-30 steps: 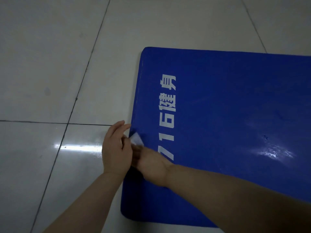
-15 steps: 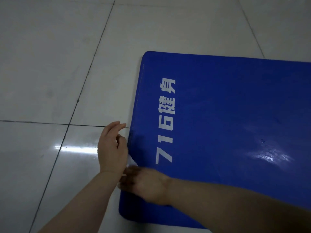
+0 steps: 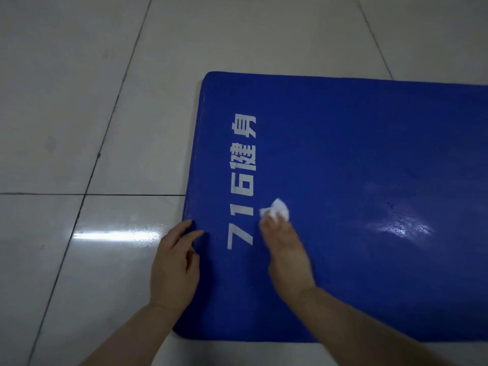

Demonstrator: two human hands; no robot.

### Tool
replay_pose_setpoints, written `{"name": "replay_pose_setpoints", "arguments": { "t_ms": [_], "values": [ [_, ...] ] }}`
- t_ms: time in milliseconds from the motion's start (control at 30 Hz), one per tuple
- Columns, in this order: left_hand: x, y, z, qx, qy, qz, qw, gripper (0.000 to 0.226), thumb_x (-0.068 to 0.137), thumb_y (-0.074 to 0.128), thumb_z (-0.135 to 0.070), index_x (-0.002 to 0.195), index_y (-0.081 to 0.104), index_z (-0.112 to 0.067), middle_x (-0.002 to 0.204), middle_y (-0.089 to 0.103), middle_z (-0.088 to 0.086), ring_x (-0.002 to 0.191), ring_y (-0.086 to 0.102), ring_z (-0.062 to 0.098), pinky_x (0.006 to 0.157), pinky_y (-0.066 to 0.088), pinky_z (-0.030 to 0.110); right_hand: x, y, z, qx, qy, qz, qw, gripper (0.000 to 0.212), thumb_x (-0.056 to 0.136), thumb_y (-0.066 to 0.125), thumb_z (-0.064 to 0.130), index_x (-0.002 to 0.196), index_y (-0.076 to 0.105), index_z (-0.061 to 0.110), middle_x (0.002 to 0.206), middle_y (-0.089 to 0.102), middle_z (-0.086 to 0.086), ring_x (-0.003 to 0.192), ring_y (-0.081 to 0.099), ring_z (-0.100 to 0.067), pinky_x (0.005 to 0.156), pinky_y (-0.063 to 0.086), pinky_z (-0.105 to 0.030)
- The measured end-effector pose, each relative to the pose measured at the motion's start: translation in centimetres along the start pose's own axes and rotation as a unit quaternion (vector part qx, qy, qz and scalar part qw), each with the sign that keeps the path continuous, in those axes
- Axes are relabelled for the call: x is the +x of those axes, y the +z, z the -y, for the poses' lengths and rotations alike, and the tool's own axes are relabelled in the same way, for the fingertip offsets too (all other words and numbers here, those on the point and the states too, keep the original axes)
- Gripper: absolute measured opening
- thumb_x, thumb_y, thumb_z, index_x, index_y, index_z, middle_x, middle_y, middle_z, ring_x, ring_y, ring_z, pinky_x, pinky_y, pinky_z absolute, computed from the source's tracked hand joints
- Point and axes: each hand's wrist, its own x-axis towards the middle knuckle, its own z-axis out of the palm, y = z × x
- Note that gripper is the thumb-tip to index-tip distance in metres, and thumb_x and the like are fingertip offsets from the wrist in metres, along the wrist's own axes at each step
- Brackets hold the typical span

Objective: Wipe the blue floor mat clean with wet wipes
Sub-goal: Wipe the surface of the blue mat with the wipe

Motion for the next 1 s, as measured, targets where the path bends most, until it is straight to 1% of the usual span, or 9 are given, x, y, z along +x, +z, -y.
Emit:
{"name": "replay_pose_setpoints", "arguments": {
  "t_ms": [67,167,367,467,567,667,800,900,1000],
  "values": [
    [0.2,0.3,-0.3,0.012,0.006,0.001,1.000,0.044,0.079,0.057,0.014,0.114,0.068,-0.009,0.133,0.054,0.005,0.121,0.047,0.018,0.100,0.038,0.033,0.1,0.3,4.4,0.019,-0.054,0.073,0.996,0.068,0.089,0.026,0.008,0.141,-0.011,-0.014,0.155,0.008,-0.025,0.144,0.006,-0.039,0.119,0.009,-0.042],
    [0.7,0.6,-1.0,0.027,0.021,0.010,0.999,0.043,0.077,0.060,0.014,0.113,0.068,-0.009,0.132,0.056,0.008,0.120,0.048,0.021,0.100,0.037,0.033,1.2,0.4,6.0,0.071,-0.092,0.041,0.992,0.059,0.075,0.051,0.007,0.134,0.049,0.003,0.140,0.051,-0.008,0.132,0.044,-0.023,0.110,0.035,-0.033],
    [0.7,1.0,-1.5,0.030,0.046,0.023,0.998,0.042,0.075,0.063,0.016,0.110,0.069,-0.006,0.127,0.059,0.010,0.115,0.055,0.029,0.098,0.040,0.036,-0.1,-3.0,-3.5,0.069,0.040,-0.031,0.996,0.094,0.042,0.057,-0.026,0.130,0.055,0.010,0.131,0.057,-0.003,0.111,0.051,-0.020,0.085,0.056,-0.036],
    [0.5,0.9,-1.4,0.038,0.048,0.026,0.998,0.042,0.075,0.064,0.017,0.110,0.070,-0.006,0.127,0.059,0.011,0.115,0.055,0.029,0.098,0.038,0.036,-1.7,-3.8,-5.5,0.150,0.129,-0.051,0.979,0.079,0.052,0.065,-0.030,0.122,0.060,0.005,0.128,0.060,-0.007,0.103,0.064,-0.026,0.082,0.057,-0.041],
    [0.6,1.0,-1.5,0.044,0.048,0.025,0.998,0.043,0.074,0.065,0.017,0.109,0.070,-0.006,0.126,0.060,0.011,0.114,0.056,0.029,0.098,0.038,0.036,-1.2,-2.7,-3.3,0.192,0.157,-0.061,0.967,0.045,0.075,0.063,-0.017,0.117,0.064,0.000,0.120,0.064,-0.016,0.109,0.062,-0.032,0.091,0.052,-0.046],
    [0.7,1.2,-1.5,0.052,0.050,0.023,0.997,0.043,0.072,0.065,0.017,0.108,0.071,-0.007,0.125,0.060,0.012,0.112,0.057,0.031,0.098,0.039,0.036,-0.1,-1.3,1.6,0.223,0.067,-0.098,0.967,0.021,0.081,0.065,0.006,0.100,0.071,0.012,0.101,0.069,-0.001,0.090,0.063,-0.011,0.079,0.054,-0.025],
    [0.9,1.1,-1.6,0.056,0.048,0.028,0.997,0.043,0.071,0.064,0.017,0.107,0.071,-0.007,0.126,0.060,0.012,0.113,0.057,0.031,0.095,0.040,0.035,1.1,-1.6,4.7,0.138,0.062,-0.064,0.986,0.028,0.083,0.052,0.036,0.106,0.067,0.030,0.114,0.061,0.003,0.086,0.062,-0.013,0.071,0.051,-0.028],
    [0.9,1.1,-1.2,0.054,0.056,0.027,0.997,0.043,0.070,0.065,0.017,0.106,0.071,-0.006,0.126,0.060,0.011,0.113,0.056,0.032,0.095,0.041,0.036,1.7,-2.7,2.9,0.082,0.114,-0.084,0.987,0.038,0.078,0.063,0.033,0.116,0.060,0.030,0.114,0.056,0.000,0.080,0.059,-0.016,0.067,0.047,-0.033],
    [0.9,1.3,-1.0,0.052,0.059,0.024,0.997,0.042,0.072,0.065,0.018,0.105,0.071,-0.007,0.124,0.060,0.011,0.112,0.056,0.031,0.096,0.041,0.035,2.3,-4.8,-0.2,0.090,0.171,-0.156,0.969,0.036,0.085,0.049,0.032,0.115,0.066,0.022,0.115,0.058,-0.005,0.091,0.059,-0.021,0.074,0.045,-0.038]
  ]
}}
